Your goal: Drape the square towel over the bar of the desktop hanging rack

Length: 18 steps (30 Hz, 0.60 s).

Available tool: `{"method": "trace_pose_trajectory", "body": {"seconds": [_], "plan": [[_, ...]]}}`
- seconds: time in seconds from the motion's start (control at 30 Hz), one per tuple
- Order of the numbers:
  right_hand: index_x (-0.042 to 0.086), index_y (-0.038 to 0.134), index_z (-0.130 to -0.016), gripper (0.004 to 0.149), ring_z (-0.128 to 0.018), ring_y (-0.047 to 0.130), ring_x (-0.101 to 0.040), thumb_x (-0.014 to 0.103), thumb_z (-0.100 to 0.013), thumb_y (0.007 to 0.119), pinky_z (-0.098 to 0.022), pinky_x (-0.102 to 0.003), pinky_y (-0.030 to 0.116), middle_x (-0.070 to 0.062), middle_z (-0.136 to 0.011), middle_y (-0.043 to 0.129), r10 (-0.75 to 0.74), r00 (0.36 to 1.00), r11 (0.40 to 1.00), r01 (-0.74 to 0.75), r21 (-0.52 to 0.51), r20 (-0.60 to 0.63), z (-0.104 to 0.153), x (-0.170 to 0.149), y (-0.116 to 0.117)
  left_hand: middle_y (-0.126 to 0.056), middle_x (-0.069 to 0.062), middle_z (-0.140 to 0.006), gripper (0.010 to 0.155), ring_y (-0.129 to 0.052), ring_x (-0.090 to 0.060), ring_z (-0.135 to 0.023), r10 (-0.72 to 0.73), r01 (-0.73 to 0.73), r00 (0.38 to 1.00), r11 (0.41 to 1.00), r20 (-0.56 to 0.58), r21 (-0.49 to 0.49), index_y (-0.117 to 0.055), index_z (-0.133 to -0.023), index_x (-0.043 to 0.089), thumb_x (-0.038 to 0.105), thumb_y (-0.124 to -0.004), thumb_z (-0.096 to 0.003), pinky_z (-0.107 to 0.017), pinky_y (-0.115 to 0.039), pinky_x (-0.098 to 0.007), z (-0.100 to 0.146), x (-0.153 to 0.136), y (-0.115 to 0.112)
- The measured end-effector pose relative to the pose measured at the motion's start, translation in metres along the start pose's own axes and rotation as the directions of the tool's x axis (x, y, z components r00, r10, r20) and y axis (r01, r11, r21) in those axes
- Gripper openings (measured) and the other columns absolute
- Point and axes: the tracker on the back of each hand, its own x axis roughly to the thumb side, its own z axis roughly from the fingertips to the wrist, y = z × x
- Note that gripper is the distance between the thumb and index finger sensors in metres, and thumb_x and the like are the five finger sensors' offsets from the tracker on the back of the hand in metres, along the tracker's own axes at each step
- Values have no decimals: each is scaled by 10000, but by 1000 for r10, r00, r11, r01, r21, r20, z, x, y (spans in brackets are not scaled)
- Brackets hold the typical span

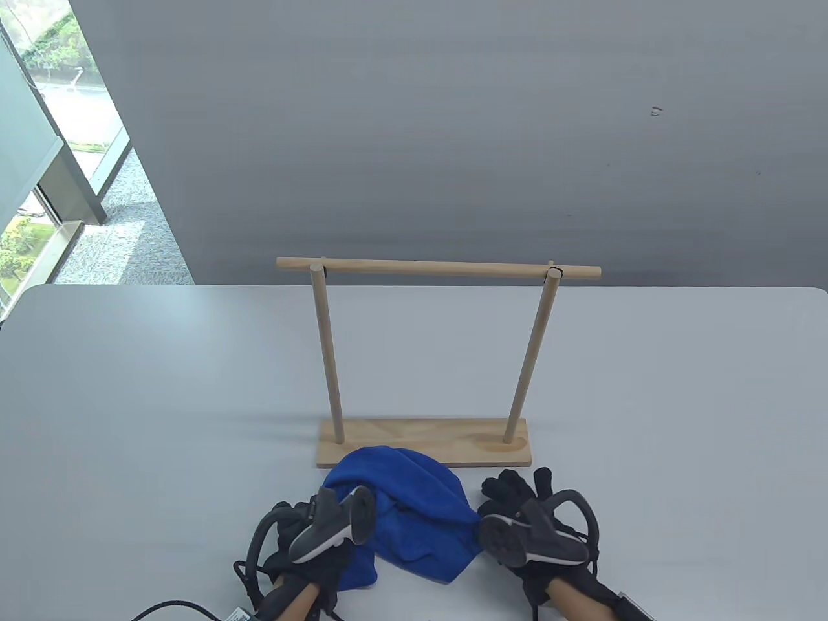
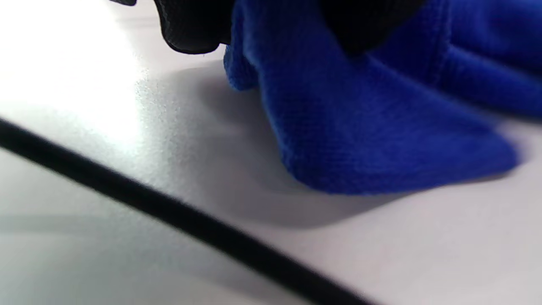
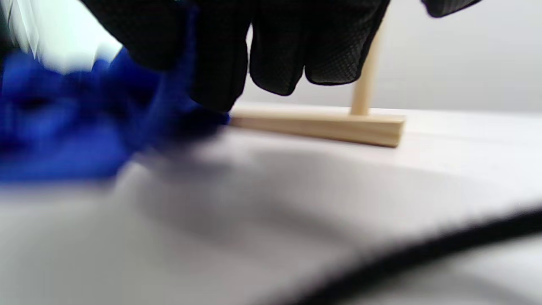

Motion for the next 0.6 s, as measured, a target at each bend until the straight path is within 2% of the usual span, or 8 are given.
{"method": "trace_pose_trajectory", "body": {"seconds": [0.1,0.17,0.2,0.3,0.37,0.4,0.47,0.6], "plan": [[58,835,-746,398,-915,690,-508,376,-559,688,-557,-761,414,-205,-968,721,-446,893,879,425,-217,-58,25,-51,-46,-680,-145,-1048,415,-792,-373,-961,481,-484,865,875,143,-13,-865,-740,197,469,-712,-466,-694,-560,-648,7,-42,16],[14,839,-724,403,-900,667,-539,352,-553,702,-550,-771,390,-235,-952,715,-589,805,783,548,-293,-68,37,-75,-64,-677,-156,-1045,413,-786,-389,-955,722,-718,657,687,217,-112,-882,-716,183,469,-708,-474,-685,-557,-655,7,-66,17],[8,840,-722,406,-903,648,-550,353,-555,707,-549,-775,378,-245,-954,704,-639,765,746,591,-305,-80,44,-89,-73,-670,-164,-1046,415,-776,-397,-957,835,-821,499,541,233,-179,-882,-716,177,471,-706,-480,-686,-547,-660,6,-76,15],[1,840,-731,409,-914,633,-555,352,-567,710,-561,-775,365,-250,-964,697,-670,734,733,629,-257,-114,49,-102,-85,-666,-175,-1040,447,-767,-413,-945,971,-950,127,178,204,-258,-899,-710,142,480,-680,-514,-685,-534,-658,-3,-85,5],[-8,800,-786,411,-915,618,-566,332,-586,686,-569,-772,360,-266,-975,674,-635,750,769,590,-248,-185,49,-103,-80,-602,-198,-1064,545,-725,-429,-959,990,-986,57,76,131,-147,-748,-925,86,455,-605,-551,-692,-515,-652,-7,-83,-2],[-16,786,-806,416,-909,626,-569,320,-583,683,-571,-772,363,-273,-969,682,-589,772,803,522,-288,-241,49,-103,-76,-553,-233,-1070,531,-690,-458,-962,992,-997,58,64,114,-49,-708,-937,84,432,-607,-549,-688,-494,-662,-8,-81,-5],[-42,799,-818,436,-896,631,-595,305,-569,712,-571,-778,354,-300,-962,695,-474,827,865,372,-337,-303,51,-105,-64,-601,-275,-1036,506,-717,-499,-918,981,-984,157,146,118,102,-754,-898,52,372,-655,-519,-659,-493,-686,-9,-78,-7],[-108,639,-964,579,-923,534,-639,322,-581,699,-578,-789,306,-372,-1031,537,-251,866,968,231,-99,-433,50,-113,-45,-449,-299,-1087,593,-595,-520,-982,868,-873,488,485,94,47,-579,-1028,76,395,-638,-533,-676,-440,-696,-4,-71,-2]]}}
